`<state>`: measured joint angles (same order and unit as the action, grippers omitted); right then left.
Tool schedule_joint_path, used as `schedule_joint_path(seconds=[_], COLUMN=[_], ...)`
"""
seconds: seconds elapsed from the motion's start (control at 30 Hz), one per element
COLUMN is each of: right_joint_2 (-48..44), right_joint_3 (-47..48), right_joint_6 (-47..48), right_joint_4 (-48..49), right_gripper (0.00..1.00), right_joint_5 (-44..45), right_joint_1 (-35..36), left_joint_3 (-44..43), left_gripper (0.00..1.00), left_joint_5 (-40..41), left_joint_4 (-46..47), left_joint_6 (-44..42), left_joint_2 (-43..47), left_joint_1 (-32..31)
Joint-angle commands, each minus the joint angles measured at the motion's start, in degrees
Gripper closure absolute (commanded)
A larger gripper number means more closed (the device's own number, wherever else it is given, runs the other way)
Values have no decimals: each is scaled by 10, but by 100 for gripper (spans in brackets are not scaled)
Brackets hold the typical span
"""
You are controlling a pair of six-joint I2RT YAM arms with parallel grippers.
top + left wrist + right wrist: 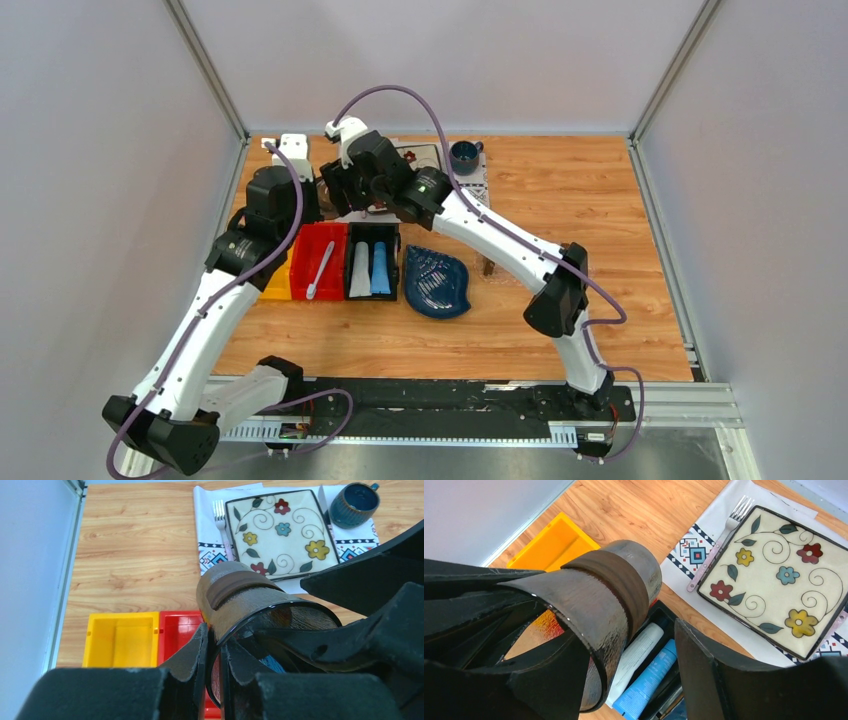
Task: Prepare toiletry sets of a toothbrush and toothpaste on the tray
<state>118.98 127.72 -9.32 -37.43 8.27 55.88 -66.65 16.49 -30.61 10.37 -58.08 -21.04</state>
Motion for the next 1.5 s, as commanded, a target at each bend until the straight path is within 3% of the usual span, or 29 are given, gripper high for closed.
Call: schedule_joint_path(seconds=[0.0,0.23,0.67,0.87,0.97,1.0,1.03,1.13,1.33,1.47], right_joint_2=[19,30,17,3,-3,-8,-11,-22,-39,-59], right_joint_3=[39,50,39,25,23,20,18,7,-16,-38], right_joint_6=[1,8,26,38,45,50,52,57,63,64], right_joint_4=[7,7,6,2,-1,-3,-4,-5,-11,-14], right_gripper=[38,48,98,100,100,100,100,100,100,100], right_joint_5=[21,16,36,59,70,75,78,84,85,83], right_joint_1=[3,3,2,2,2,2,1,-1,-9,-22], left_joint_3=[2,17,31,27,22,21,19,9,-5,-13], left_gripper=[100,100,100,99,86,80,68,54,39,39], left_joint_5=[6,3,3,-6,-22,-27,-34,-62,-91,-102], left_joint_4=[75,78,86,87,87,87,86,85,85,78], left_joint_6=[14,16,11,4,-3,-4,-7,-12,-17,-27], left_joint_2=[35,47,53,53,52,51,49,46,43,46], left_joint_1=[-4,-5,-4,-4,-4,-4,-4,-4,-4,-4])
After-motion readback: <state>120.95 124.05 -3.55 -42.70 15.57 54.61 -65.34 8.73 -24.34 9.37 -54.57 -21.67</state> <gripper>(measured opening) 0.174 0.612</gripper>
